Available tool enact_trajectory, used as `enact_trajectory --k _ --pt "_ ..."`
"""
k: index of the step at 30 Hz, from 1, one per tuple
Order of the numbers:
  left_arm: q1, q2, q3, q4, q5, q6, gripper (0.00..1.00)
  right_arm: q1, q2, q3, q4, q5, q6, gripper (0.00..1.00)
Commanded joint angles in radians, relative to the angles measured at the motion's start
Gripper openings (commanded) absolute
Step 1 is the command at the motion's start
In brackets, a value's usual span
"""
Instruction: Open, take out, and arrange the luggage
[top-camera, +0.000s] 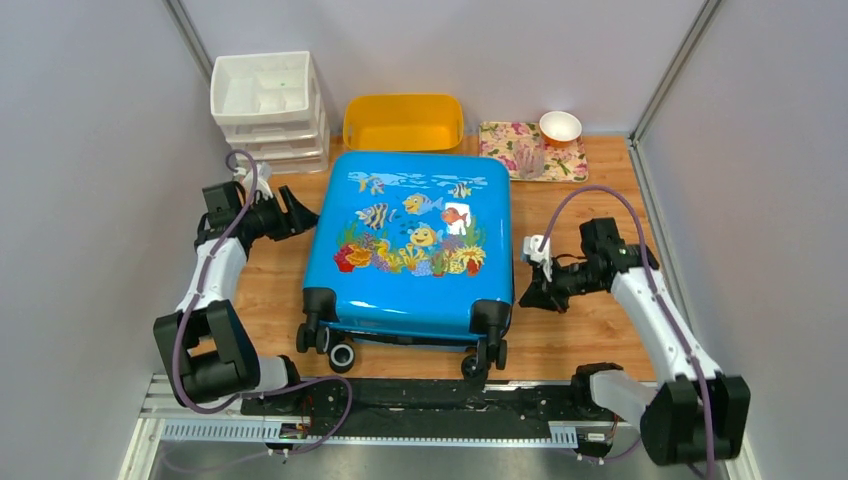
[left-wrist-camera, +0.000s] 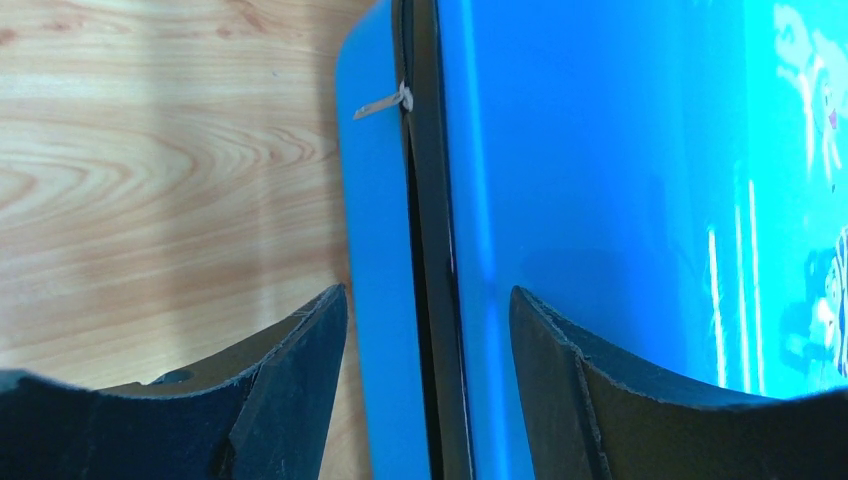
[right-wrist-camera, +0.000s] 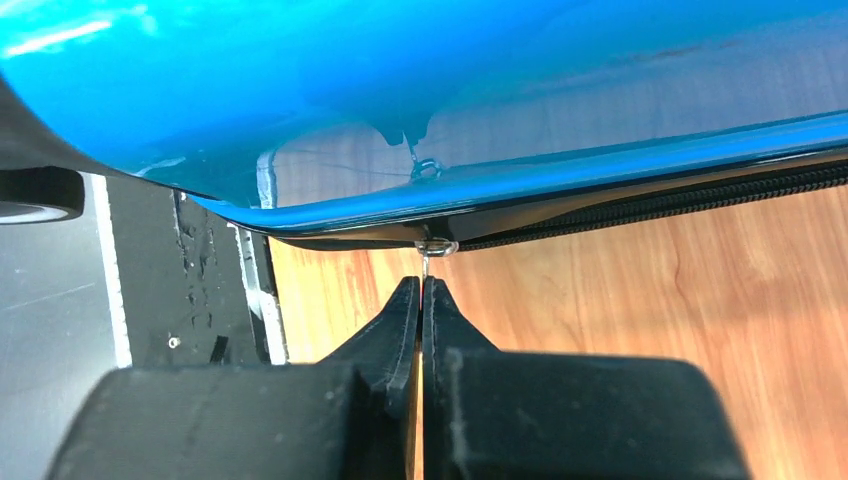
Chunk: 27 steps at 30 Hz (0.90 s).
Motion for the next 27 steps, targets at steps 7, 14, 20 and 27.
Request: enact_trajectory --k 7,14,20,27 --pt "-0.024 -0.147 -0.143 0.121 0.13 -0.123 0.71 0.219 -0.456 -0.296 0.483 0.261 0.641 0.0" --pt "-0.032 -0.092 0.267 -0.167 0.134 0.272 0.75 0.232 -0.386 -0.277 0.586 0.257 0.826 0.0" --pt "-0.344 -0.078 0.545 -0.658 0.093 0.841 0.61 0.236 -0.334 -0.301 0.765 0.283 0.972 0.0" --pt "-0.79 -0.199 0.296 -0.939 0.056 1.194 0.47 0.261 -0.159 -0.232 0.952 0.328 1.05 0.0"
